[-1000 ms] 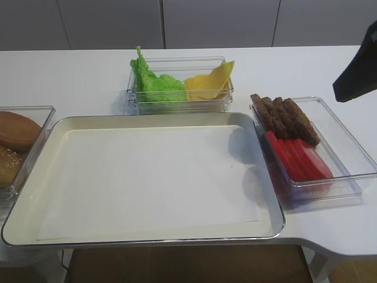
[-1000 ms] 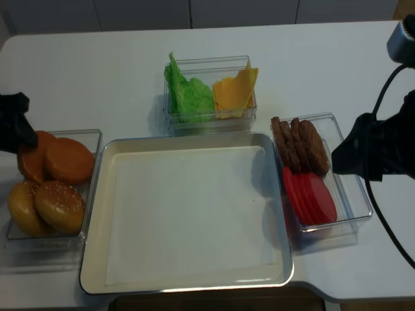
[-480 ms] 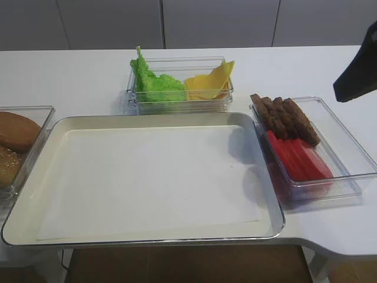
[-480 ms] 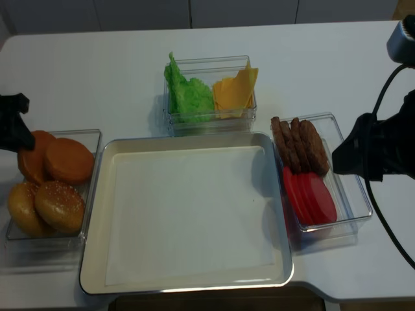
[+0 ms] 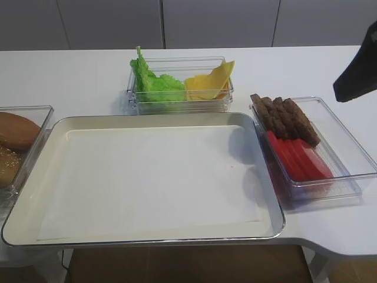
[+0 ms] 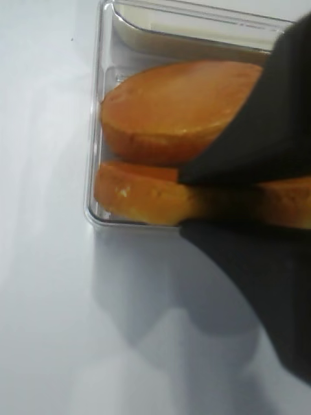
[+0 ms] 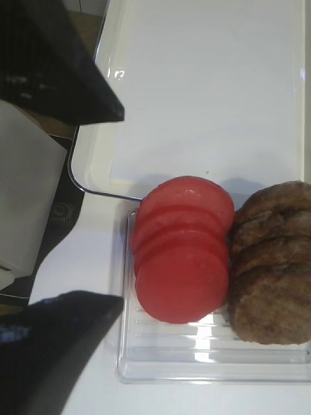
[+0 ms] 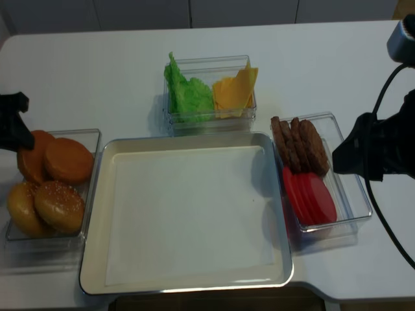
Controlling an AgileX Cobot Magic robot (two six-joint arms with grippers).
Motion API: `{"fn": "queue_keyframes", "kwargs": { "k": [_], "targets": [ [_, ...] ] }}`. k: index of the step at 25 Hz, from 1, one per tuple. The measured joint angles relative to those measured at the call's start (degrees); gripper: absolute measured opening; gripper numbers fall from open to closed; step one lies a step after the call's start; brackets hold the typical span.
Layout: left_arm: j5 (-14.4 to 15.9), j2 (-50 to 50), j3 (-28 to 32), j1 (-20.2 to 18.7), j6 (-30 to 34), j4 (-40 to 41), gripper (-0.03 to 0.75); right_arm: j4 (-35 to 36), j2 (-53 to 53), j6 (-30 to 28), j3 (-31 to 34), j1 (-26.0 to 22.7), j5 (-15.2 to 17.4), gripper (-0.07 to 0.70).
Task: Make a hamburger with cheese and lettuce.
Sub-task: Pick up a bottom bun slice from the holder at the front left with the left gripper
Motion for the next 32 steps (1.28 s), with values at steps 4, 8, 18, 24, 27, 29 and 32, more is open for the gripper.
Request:
{"fn": "queue_keyframes", "kwargs": {
  "k": [4, 8, 18, 24, 27, 29, 32],
  "targets": [
    [0.0, -1.45, 0.0, -0.74, 0.07, 0.52, 0.115, 0.0, 0.0, -0.33, 0.0, 0.0, 0.0, 0.624],
    [0.0, -1.83, 0.0, -2.43, 0.18, 2.29, 0.115, 0.0, 0.0, -0.33, 0.0, 0.0, 0.0, 0.61],
    [0.38, -1.83, -4.15, -3.29, -0.76, 6.08, 0.113, 0.0, 0.0, -0.42, 0.0, 0.0, -0.23, 0.594],
    [0.49, -1.95, -5.09, -3.29, -0.89, 7.63, 0.112, 0.0, 0.0, -0.42, 0.0, 0.0, -0.23, 0.593],
    [0.58, -2.5, -5.67, -3.29, -0.89, 8.18, 0.112, 0.0, 0.0, -0.42, 0.0, 0.0, -0.23, 0.593],
    [0.58, -3.23, -6.04, -3.29, -0.89, 8.26, 0.112, 0.0, 0.0, -0.42, 0.0, 0.08, -0.23, 0.594],
    [0.58, -4.51, -6.04, -3.29, -0.89, 8.56, 0.112, -0.03, 0.12, -0.42, 0.0, 0.08, -0.23, 0.59]
  ]
}}
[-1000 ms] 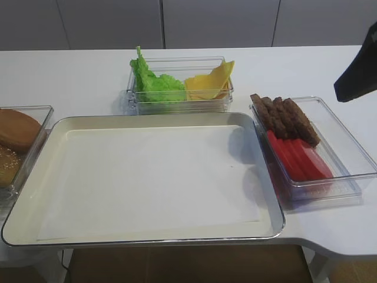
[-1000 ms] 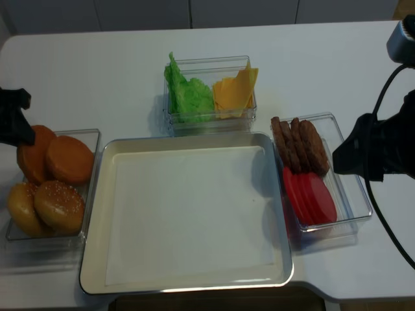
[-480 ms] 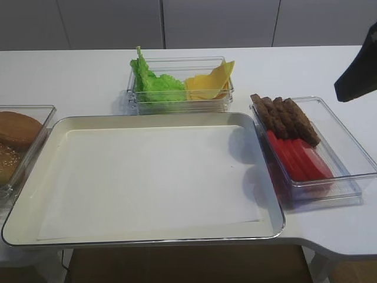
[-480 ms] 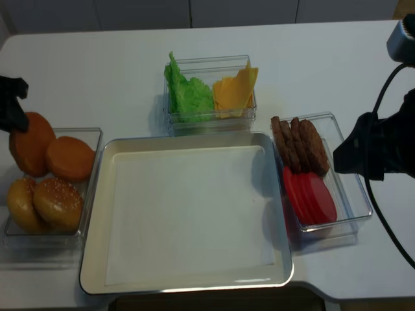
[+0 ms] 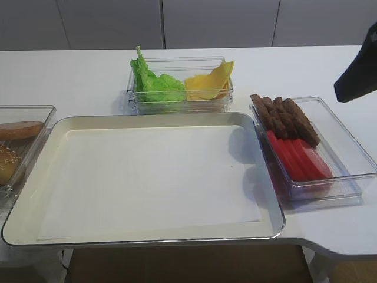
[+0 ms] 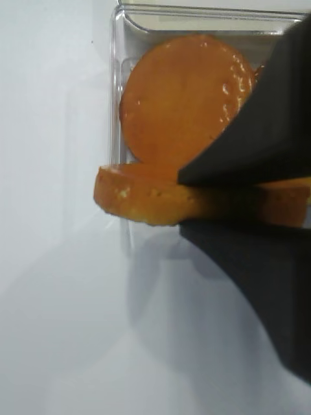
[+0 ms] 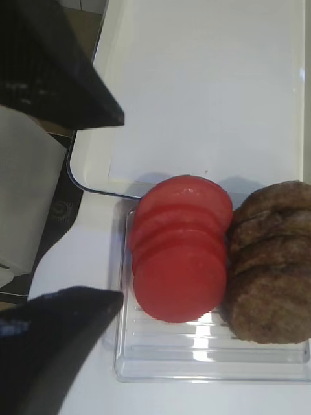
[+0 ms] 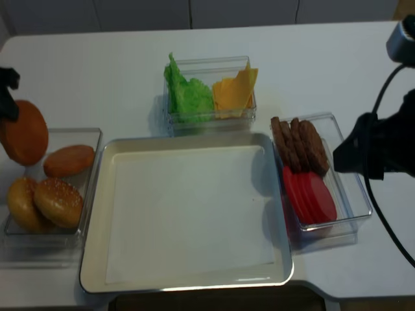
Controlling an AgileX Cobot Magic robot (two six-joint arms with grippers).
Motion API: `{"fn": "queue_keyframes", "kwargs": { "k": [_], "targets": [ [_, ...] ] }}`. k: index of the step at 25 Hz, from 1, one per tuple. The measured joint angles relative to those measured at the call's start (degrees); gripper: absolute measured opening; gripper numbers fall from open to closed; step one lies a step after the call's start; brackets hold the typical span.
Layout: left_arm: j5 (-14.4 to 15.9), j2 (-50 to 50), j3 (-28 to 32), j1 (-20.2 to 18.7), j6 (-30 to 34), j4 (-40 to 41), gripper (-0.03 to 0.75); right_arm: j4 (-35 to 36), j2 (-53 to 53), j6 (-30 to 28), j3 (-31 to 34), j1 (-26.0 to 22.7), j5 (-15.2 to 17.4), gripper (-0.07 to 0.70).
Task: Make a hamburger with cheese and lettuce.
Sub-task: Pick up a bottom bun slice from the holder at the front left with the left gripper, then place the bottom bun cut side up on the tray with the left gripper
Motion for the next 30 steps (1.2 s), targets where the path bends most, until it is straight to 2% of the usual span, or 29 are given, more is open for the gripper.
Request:
{"fn": "queue_keyframes", "kwargs": {
  "k": [8, 12, 19, 24, 30],
  "targets": [
    [0.27, -3.72, -1.51, -0.26, 0.46, 0.04, 0.112, 0.0, 0.12, 0.0, 0.0, 0.0, 0.0, 0.585],
    [0.29, -5.83, -1.73, -3.26, 3.97, -0.26, 0.112, 0.0, 0.12, 0.0, 0.0, 0.0, 0.0, 0.583],
    [0.63, -7.0, -1.73, -12.13, 12.36, -0.17, 0.112, 0.0, 0.12, 0.0, 0.0, 0.0, 0.0, 0.579],
    [0.63, -7.0, -1.73, -21.8, 17.06, 3.49, 0.112, 0.0, 0.12, 0.0, 0.0, 0.0, 0.0, 0.575],
    [0.63, -7.0, -1.73, -32.95, 17.86, 10.14, 0.112, -0.29, 0.12, 0.0, 0.0, 0.0, 0.0, 0.575]
  ]
}}
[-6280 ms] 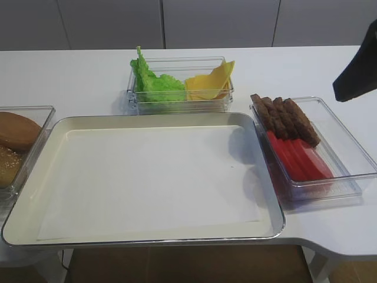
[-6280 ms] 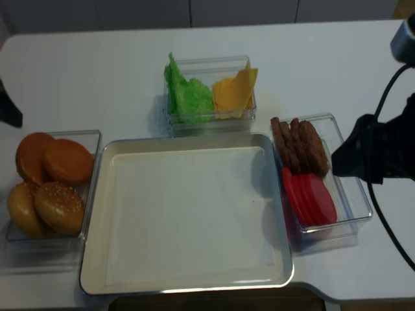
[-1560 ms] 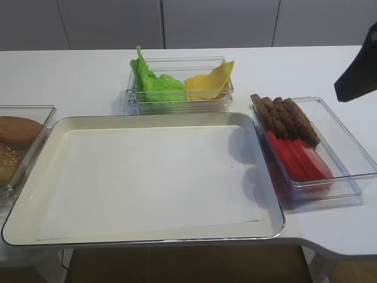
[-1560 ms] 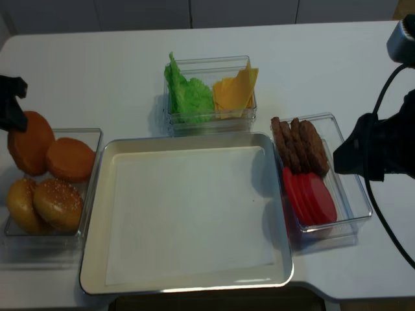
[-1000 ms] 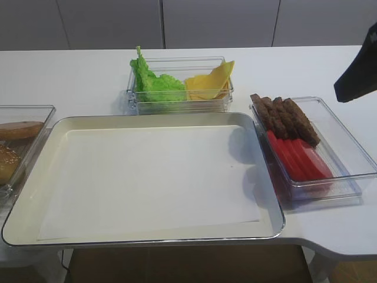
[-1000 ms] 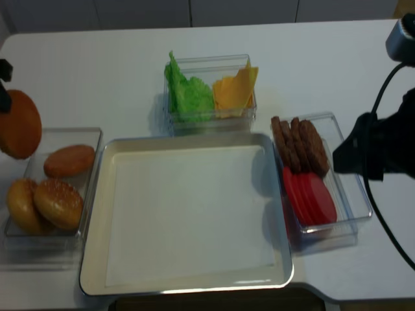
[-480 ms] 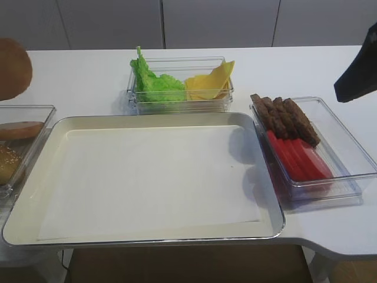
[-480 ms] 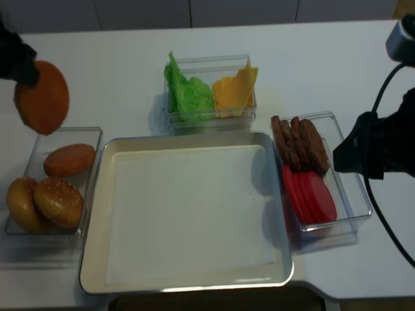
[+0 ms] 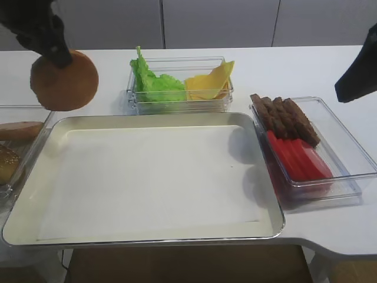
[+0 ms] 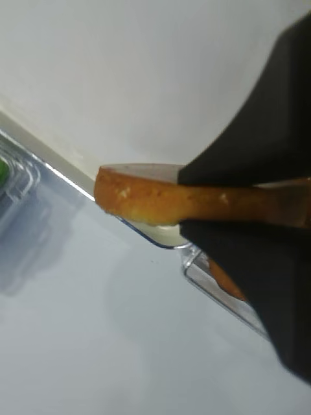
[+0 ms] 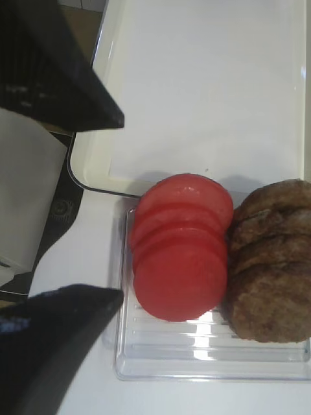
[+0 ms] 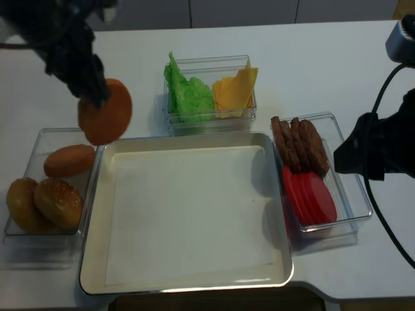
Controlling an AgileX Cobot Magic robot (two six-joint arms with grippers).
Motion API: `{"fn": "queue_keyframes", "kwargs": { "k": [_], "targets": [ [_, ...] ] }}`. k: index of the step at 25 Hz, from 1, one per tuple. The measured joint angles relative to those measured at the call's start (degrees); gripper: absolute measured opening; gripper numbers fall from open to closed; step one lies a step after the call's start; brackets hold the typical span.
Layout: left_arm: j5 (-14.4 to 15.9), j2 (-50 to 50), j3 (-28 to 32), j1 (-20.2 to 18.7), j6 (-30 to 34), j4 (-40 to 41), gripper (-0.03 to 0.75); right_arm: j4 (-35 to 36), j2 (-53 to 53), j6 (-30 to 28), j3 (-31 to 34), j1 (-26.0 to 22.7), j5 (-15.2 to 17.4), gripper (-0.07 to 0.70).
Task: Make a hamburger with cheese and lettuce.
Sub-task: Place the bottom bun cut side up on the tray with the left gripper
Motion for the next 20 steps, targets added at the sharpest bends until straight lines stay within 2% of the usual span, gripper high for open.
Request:
{"fn": "queue_keyframes", "kwargs": {
  "k": [5, 9, 15, 20],
  "targets": [
    [0.0, 0.0, 0.0, -9.67, 0.1, 4.84, 0.112, -0.25, 0.0, -0.15, 0.0, 0.0, 0.0, 0.575],
    [-0.35, 0.0, 0.0, -15.86, 0.1, 6.14, 0.112, -0.36, 0.0, -1.97, 0.0, 0.0, -0.1, 0.575],
    [-5.51, 0.12, 0.0, -21.21, 0.1, 7.15, 0.111, -0.36, 0.0, -2.56, 0.0, 0.0, -0.1, 0.575],
    [-7.62, 2.53, 0.0, -22.36, 0.1, 8.8, 0.111, -0.36, 0.0, -2.56, 0.0, 0.0, -0.1, 0.575]
  ]
}}
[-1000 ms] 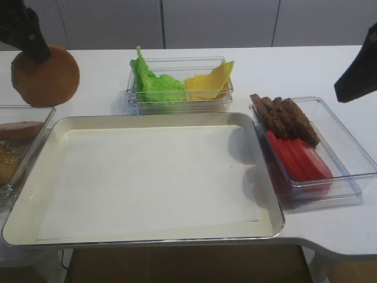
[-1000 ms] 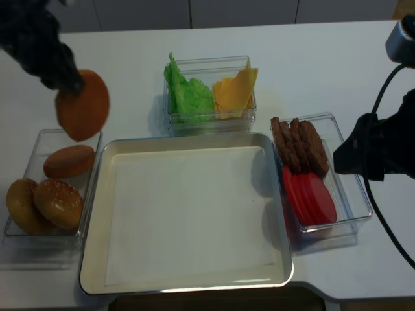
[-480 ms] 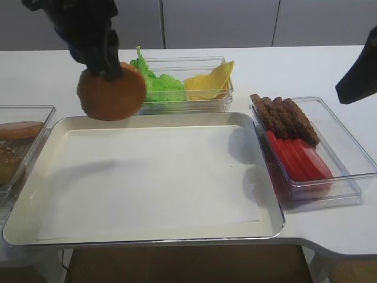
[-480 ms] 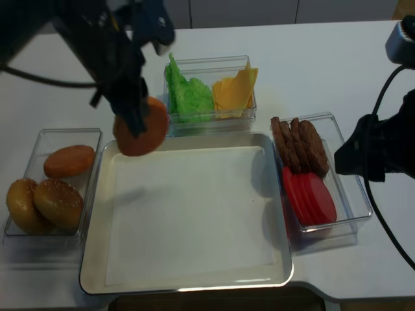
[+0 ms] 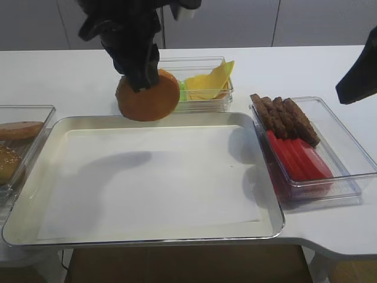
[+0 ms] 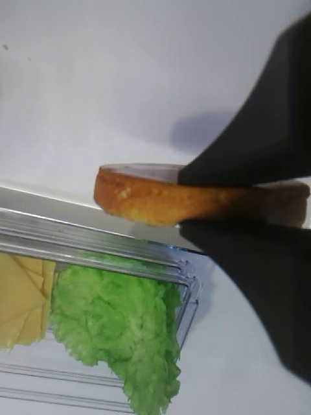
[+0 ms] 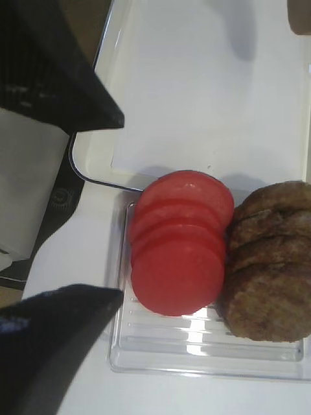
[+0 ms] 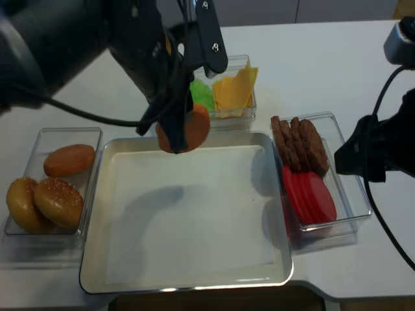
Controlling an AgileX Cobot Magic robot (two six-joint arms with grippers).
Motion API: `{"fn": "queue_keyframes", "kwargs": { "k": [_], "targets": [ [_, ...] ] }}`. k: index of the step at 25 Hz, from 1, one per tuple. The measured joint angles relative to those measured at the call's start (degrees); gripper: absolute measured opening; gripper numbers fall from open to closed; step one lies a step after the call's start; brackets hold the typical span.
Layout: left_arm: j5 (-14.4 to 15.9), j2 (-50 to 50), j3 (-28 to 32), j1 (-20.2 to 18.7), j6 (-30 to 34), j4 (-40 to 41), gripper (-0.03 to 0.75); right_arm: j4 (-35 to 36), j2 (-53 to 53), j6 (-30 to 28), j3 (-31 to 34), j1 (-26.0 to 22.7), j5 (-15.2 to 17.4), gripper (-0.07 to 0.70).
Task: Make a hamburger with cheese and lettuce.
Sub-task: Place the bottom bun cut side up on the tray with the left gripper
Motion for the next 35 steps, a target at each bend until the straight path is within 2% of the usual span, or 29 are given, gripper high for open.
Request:
{"fn": "queue_keyframes", "kwargs": {
  "k": [3, 12, 19, 24, 35],
  "targets": [
    [-0.93, 1.68, 0.0, -0.09, 0.0, 0.66, 0.111, 0.0, 0.0, -0.09, 0.0, 0.0, 0.0, 0.575],
    [-1.29, 6.33, 0.0, -0.22, 0.11, 3.4, 0.111, -1.02, 0.0, -0.21, 0.0, 0.0, 0.0, 0.575],
    [-1.51, 7.79, 0.0, -1.91, 2.06, 5.41, 0.111, -1.35, 0.0, -0.21, 0.0, 0.0, 0.0, 0.575],
    [-1.08, 8.62, 0.0, -3.41, 2.44, 5.91, 0.111, -1.48, 0.0, -0.21, 0.0, 0.0, -0.11, 0.575],
    [0.31, 10.35, 0.0, -4.02, 2.44, 7.1, 0.111, -1.48, 0.0, -0.21, 0.0, 0.0, -0.55, 0.575]
  ]
}}
